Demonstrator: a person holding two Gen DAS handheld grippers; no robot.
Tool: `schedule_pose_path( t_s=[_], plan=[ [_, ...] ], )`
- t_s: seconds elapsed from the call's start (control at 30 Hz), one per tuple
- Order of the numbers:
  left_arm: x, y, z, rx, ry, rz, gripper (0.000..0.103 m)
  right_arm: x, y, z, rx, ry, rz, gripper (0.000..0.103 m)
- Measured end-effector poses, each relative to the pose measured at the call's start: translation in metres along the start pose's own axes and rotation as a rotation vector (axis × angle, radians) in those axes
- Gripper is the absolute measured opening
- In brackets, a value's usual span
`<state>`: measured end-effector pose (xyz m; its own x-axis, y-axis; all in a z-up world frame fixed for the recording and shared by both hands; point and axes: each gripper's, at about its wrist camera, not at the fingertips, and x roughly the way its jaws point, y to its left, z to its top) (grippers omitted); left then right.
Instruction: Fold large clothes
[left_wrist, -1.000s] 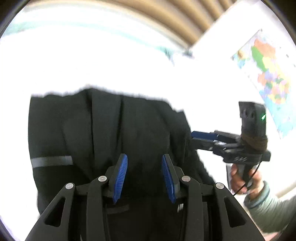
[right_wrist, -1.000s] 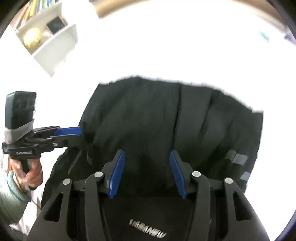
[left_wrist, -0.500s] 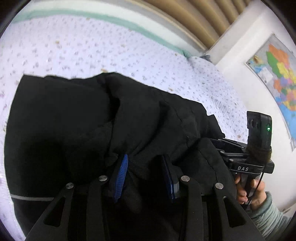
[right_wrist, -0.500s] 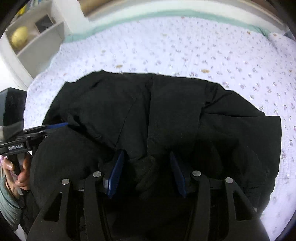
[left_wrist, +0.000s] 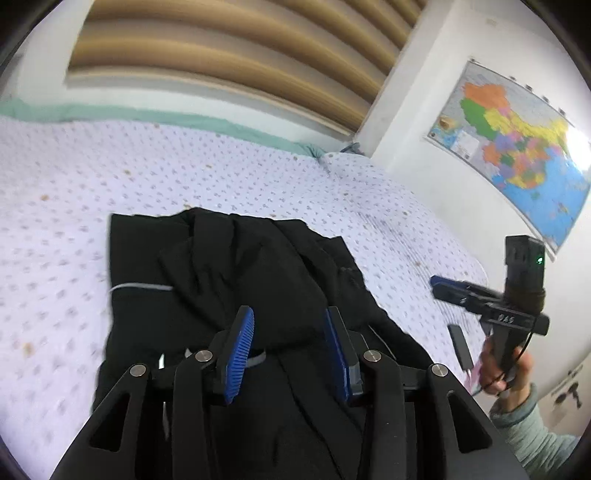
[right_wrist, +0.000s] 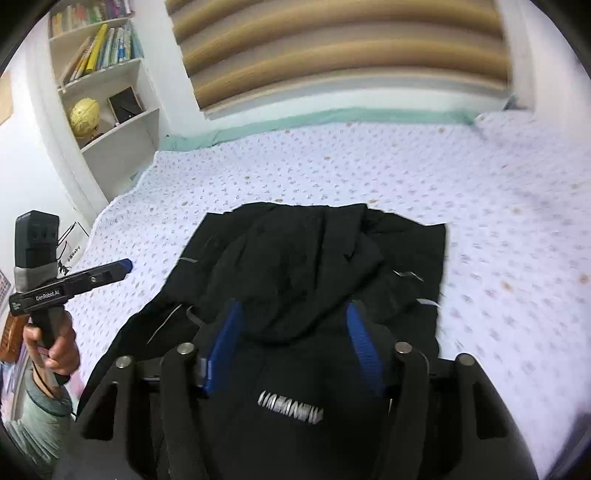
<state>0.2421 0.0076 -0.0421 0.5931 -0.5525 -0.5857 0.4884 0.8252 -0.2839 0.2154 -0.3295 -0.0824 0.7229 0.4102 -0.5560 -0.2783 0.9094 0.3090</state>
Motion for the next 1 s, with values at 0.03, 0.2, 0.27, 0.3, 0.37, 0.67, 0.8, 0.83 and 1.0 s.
schedule_pose_path(
  t_s=[0.03, 0.2, 0.27, 0.3, 0.37, 0.67, 0.8, 0.83, 1.0],
  plan=[
    [-0.013, -0.005, -0.005, 0.009, -0.010, 0.014, 0.046, -0.020, 0.007, -0.005, -0.008, -0.011, -0.001, 0.064],
    [-0.100, -0.020, -0.043, 0.054, -0.083, 0.123, 0.060, -0.093, 0.022, -0.031, -0.009, -0.034, -0.070, 0.066],
    [-0.119, -0.005, -0.061, 0.005, -0.077, 0.173, 0.065, -0.104, 0.018, -0.048, 0.000, -0.019, -0.109, 0.069],
    [-0.122, 0.006, -0.068, -0.032, -0.063, 0.185, 0.065, -0.110, 0.013, -0.060, 0.013, -0.004, -0.138, 0.070],
    [-0.118, 0.040, -0.088, -0.138, -0.013, 0.214, 0.065, -0.102, -0.006, -0.080, 0.063, 0.041, -0.160, 0.072],
    [-0.067, 0.149, -0.165, -0.449, 0.173, 0.088, 0.063, -0.052, -0.102, -0.162, 0.314, 0.182, -0.188, 0.072],
    [-0.048, 0.153, -0.171, -0.446, 0.223, 0.045, 0.063, -0.042, -0.117, -0.174, 0.344, 0.214, -0.179, 0.072],
    [-0.044, 0.153, -0.171, -0.450, 0.229, 0.040, 0.063, -0.040, -0.118, -0.175, 0.344, 0.223, -0.176, 0.072],
    [-0.026, 0.134, -0.166, -0.407, 0.260, 0.033, 0.063, -0.022, -0.103, -0.178, 0.278, 0.279, -0.182, 0.067]
  ],
)
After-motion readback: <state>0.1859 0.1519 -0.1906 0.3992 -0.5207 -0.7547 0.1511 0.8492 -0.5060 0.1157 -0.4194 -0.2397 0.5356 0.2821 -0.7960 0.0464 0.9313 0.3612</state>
